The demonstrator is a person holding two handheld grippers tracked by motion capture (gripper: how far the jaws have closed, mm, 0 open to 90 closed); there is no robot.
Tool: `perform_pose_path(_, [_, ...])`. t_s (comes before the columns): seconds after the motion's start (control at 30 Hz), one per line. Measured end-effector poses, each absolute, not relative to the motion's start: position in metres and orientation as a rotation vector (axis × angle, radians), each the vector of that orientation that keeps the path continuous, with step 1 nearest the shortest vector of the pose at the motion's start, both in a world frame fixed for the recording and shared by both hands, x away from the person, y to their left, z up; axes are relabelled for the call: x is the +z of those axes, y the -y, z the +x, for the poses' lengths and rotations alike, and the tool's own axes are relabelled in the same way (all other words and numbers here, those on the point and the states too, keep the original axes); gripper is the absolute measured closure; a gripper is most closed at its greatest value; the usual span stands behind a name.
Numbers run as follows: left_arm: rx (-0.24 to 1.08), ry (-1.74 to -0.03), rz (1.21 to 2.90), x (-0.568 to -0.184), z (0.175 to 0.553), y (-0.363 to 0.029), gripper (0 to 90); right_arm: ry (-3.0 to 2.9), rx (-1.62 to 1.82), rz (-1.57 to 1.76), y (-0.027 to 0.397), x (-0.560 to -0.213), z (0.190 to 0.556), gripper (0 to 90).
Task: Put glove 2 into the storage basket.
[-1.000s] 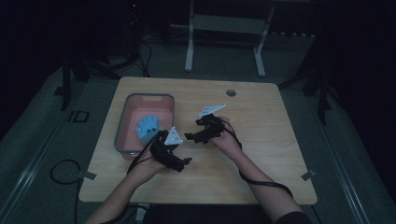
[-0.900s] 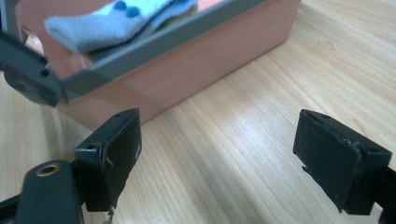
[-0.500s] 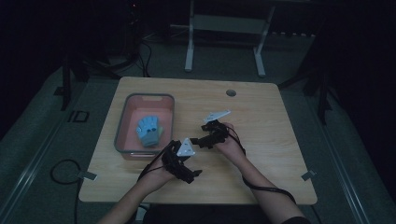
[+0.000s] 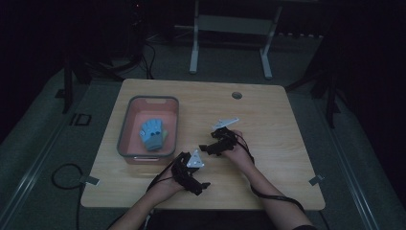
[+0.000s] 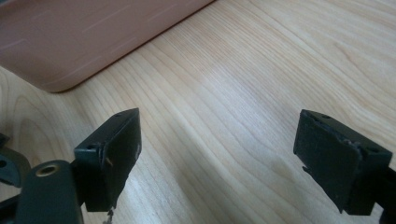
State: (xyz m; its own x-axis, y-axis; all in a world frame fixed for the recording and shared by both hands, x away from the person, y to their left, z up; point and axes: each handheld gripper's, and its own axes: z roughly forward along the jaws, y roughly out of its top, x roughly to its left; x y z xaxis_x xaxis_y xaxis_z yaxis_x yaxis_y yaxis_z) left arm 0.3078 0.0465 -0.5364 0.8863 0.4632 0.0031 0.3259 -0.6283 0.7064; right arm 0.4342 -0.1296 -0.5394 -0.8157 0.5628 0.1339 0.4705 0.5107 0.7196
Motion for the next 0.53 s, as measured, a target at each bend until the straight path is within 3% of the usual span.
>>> perform_pose_path(0.53, [0.224,-0.574,2.285,-0.5440,0.3081,-0.0491,1.4,-2.616,1.197,0.890,0.1362,-0.5486,0.4309,15.3])
